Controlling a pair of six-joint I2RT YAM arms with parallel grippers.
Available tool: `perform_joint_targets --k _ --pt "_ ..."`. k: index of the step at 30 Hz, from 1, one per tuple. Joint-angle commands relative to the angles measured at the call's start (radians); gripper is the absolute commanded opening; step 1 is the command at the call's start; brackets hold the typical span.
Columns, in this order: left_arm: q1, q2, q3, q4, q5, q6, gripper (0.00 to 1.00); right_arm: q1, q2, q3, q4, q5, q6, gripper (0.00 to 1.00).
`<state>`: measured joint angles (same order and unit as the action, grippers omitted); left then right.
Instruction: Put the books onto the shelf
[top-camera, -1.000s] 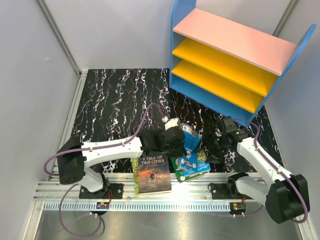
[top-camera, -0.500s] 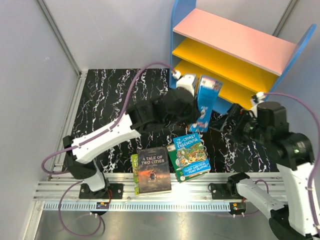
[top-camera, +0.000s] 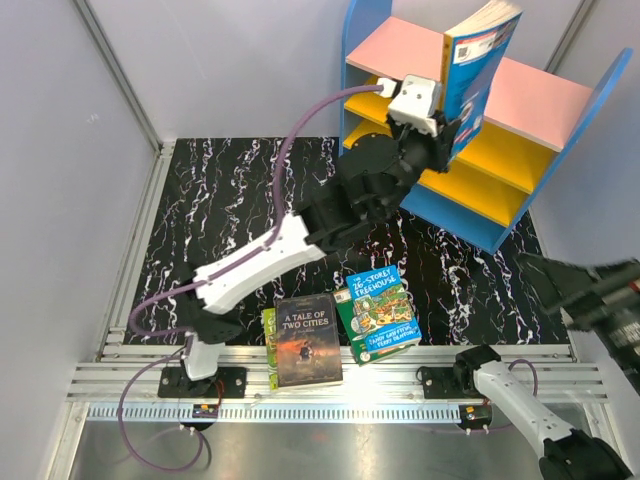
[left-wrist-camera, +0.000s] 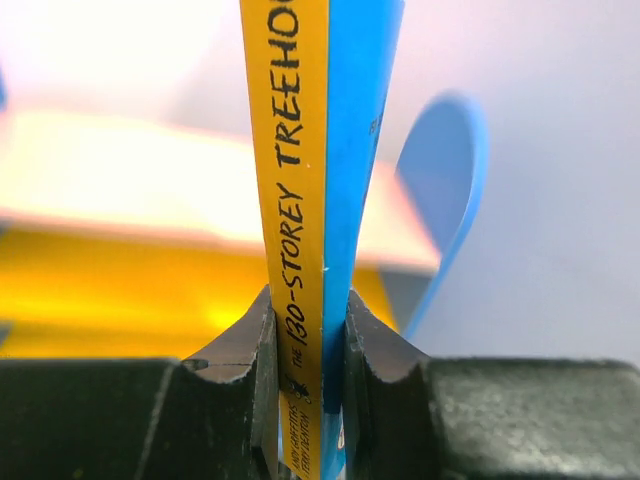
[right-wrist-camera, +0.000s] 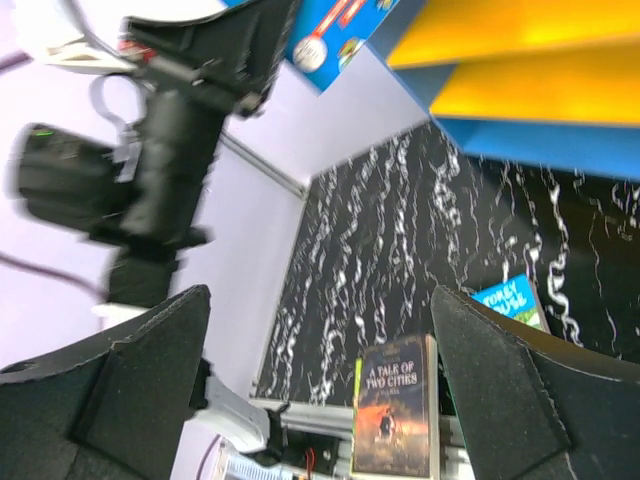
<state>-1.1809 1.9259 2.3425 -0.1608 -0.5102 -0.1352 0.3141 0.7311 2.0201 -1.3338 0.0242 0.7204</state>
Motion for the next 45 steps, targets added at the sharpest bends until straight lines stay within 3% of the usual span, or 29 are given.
perform_joint_targets --k 1,2,4,5,7,8,12,15,17,26,30,37,40,41,45 --pt "0.0 0.1 0.156 0.473 -0.022 0.189 0.0 0.006 -0.019 0.022 -0.297 0.053 -0.024 1.0" --pt "0.01 0.146 0.179 0.504 -0.022 0.168 0.0 0.006 -0.025 0.023 -0.295 0.043 -0.024 1.0" --pt "0.049 0.18 0.224 0.514 0.019 -0.054 0.0 0.006 -0.03 0.022 -0.297 0.03 -0.022 1.0" --pt "0.09 0.179 0.197 0.545 0.036 -0.217 0.0 0.006 -0.03 0.019 -0.297 0.026 -0.022 1.0" --pt "0.134 0.18 0.111 0.639 0.05 -0.363 0.0 0.006 -0.036 0.009 -0.298 0.02 -0.019 1.0" --pt "0.156 0.223 0.126 0.632 0.099 -0.536 0.0 0.006 -0.041 0.003 -0.297 0.019 -0.019 1.0" --pt "0.222 0.333 0.271 0.563 0.211 -0.804 0.0 0.006 -0.062 -0.029 -0.298 0.019 -0.012 1.0" --pt "0.274 0.338 0.191 0.547 0.272 -0.953 0.0 0.006 -0.071 -0.046 -0.298 0.034 -0.007 1.0" --pt "0.285 0.309 0.129 0.575 0.257 -0.968 0.0 0.006 -0.075 -0.05 -0.297 0.049 -0.006 1.0" --pt "0.349 0.383 0.163 0.557 0.161 -1.104 0.0 0.006 -0.055 -0.121 -0.251 0.083 0.013 1.0" --pt "0.353 0.377 0.138 0.528 0.018 -1.118 0.18 0.006 -0.056 -0.167 -0.2 0.091 0.025 1.0" --pt "0.434 0.451 0.169 0.472 0.01 -1.23 0.25 0.006 -0.056 -0.211 -0.168 0.098 0.051 1.0" --pt "0.467 0.488 0.199 0.457 0.038 -1.285 0.43 0.008 -0.061 -0.228 -0.154 0.103 0.059 1.0" --pt "0.474 0.492 0.199 0.457 0.044 -1.297 0.53 0.006 -0.061 -0.233 -0.151 0.103 0.06 1.0" --pt "0.497 0.492 0.195 0.435 0.084 -1.319 0.67 0.005 -0.058 -0.261 -0.131 0.094 0.068 1.0"
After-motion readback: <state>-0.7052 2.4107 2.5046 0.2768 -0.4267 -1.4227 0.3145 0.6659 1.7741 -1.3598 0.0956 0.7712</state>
